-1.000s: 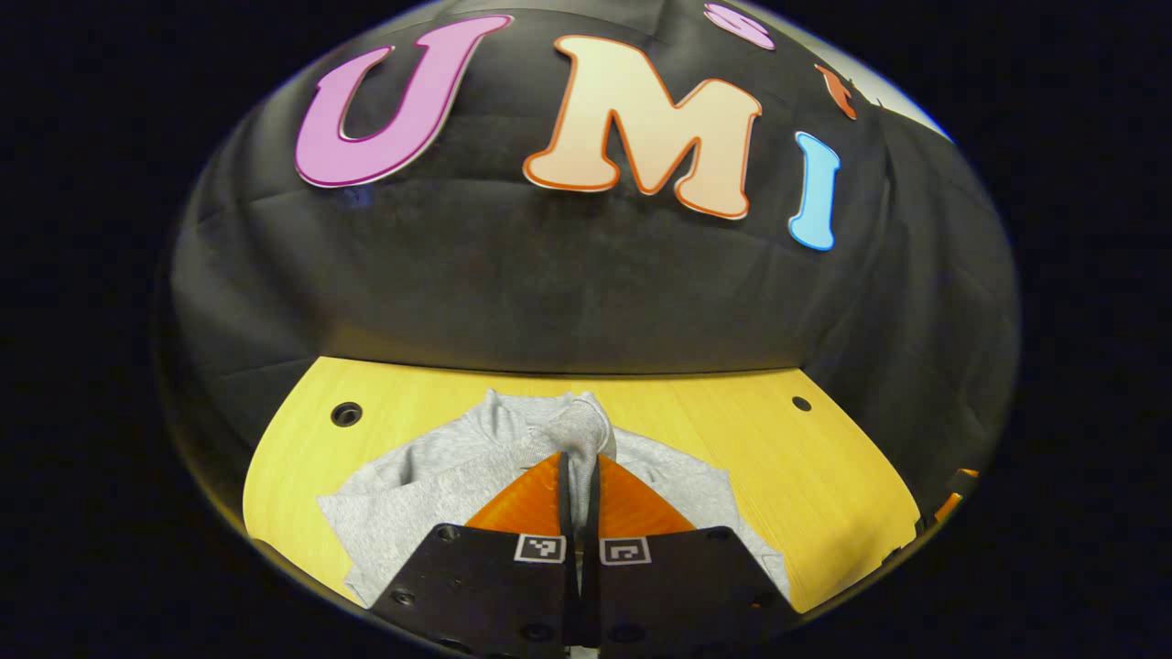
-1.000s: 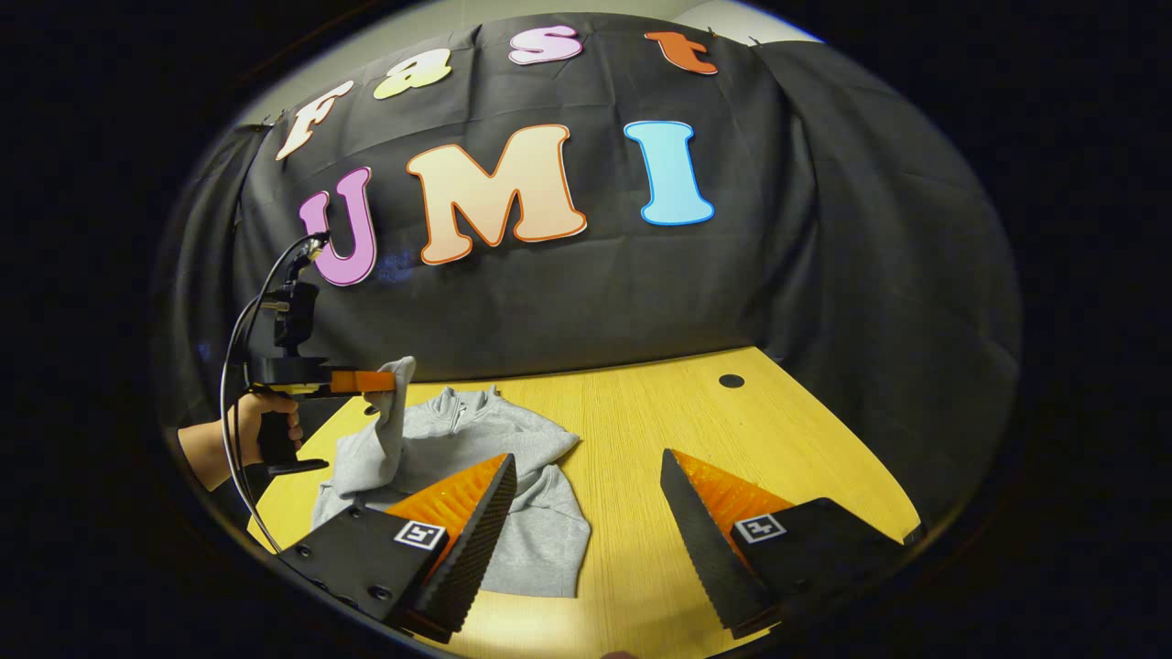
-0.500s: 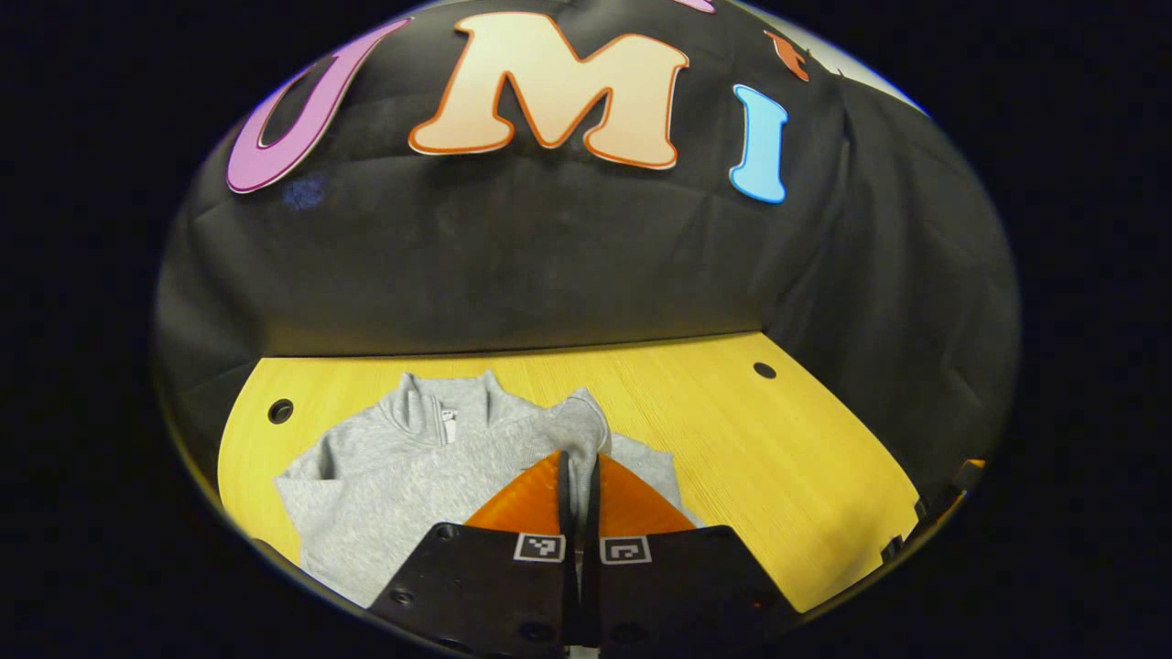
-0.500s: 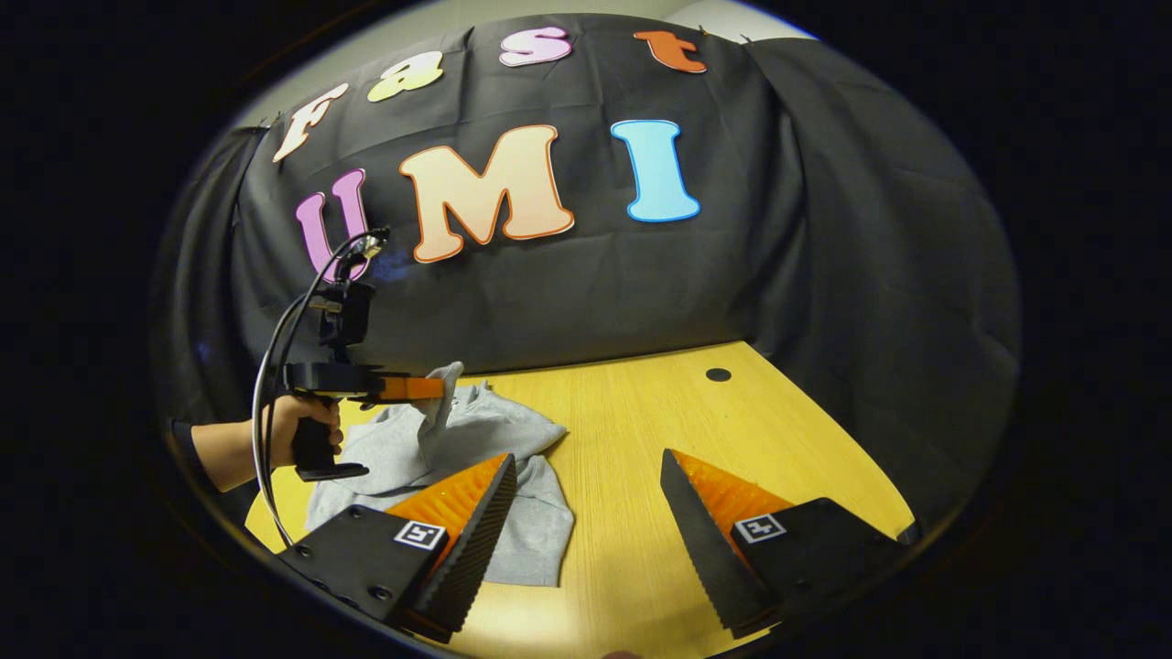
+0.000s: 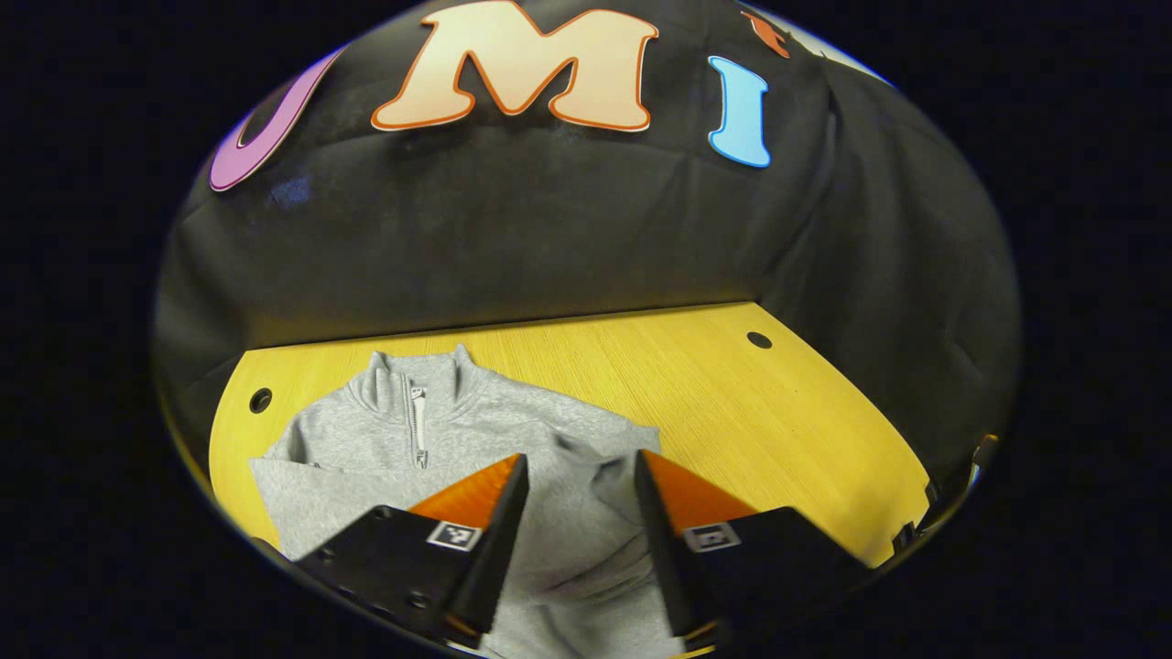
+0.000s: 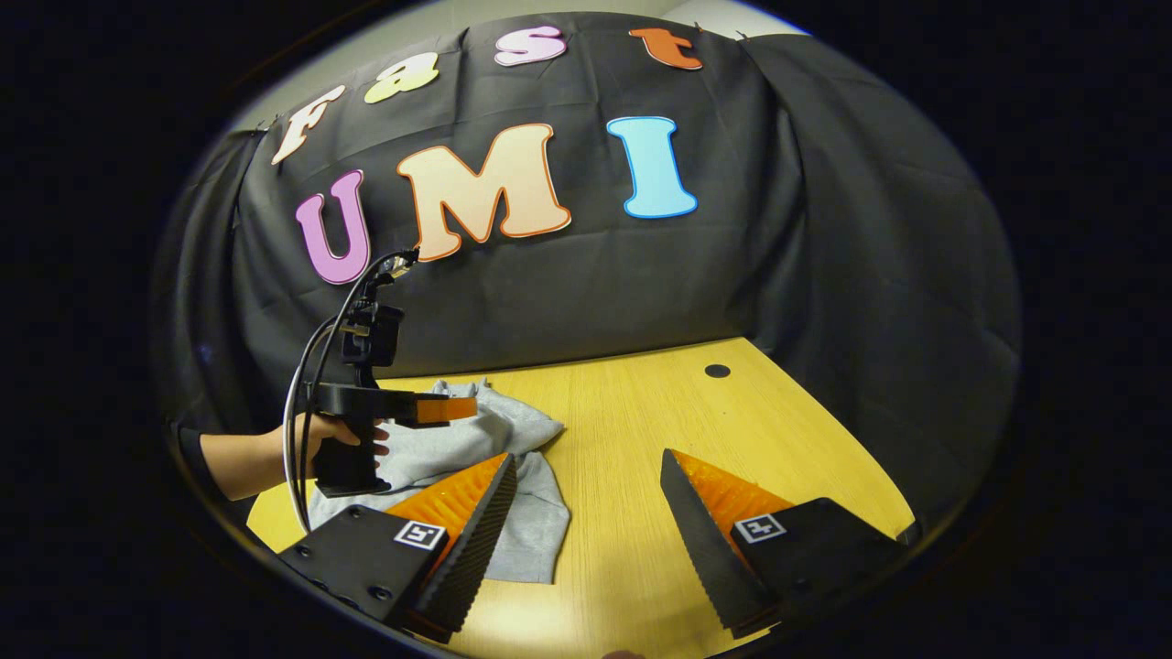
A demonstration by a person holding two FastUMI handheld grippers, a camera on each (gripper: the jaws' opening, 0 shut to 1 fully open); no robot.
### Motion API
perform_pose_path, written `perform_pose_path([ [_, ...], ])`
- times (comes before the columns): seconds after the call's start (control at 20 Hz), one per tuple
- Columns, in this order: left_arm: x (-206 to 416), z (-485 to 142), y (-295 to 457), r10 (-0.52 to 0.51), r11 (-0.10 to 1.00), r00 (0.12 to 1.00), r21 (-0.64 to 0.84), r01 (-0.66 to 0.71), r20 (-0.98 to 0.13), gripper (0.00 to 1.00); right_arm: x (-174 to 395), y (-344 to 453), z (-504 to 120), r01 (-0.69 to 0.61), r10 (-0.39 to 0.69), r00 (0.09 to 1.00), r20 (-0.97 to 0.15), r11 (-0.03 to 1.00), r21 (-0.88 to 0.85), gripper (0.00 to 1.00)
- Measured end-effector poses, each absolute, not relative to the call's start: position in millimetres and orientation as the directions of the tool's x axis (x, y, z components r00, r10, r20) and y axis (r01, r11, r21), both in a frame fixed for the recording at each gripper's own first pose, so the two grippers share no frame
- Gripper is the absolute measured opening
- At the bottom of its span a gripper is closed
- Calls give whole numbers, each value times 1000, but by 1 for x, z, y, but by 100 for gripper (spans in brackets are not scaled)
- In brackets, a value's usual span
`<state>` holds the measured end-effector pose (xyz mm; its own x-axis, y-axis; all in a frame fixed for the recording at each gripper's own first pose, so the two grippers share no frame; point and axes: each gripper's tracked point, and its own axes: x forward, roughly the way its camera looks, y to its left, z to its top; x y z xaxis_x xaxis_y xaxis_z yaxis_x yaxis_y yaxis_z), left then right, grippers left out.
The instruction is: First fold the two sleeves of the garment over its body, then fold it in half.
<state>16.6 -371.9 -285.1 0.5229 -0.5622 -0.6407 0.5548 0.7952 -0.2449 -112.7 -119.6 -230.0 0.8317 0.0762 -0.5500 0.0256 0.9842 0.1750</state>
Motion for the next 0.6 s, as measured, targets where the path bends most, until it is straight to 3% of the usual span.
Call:
perform_pose_path([
  [0.1,15,-276,-362,-558,799,550,-224,558,-622,98,-109,-112,-231,9,92,831,-549,984,179,98],
  [0.6,8,-237,-240,-446,891,739,-167,423,-506,97,-96,-72,-263,-53,153,801,-579,981,187,96],
])
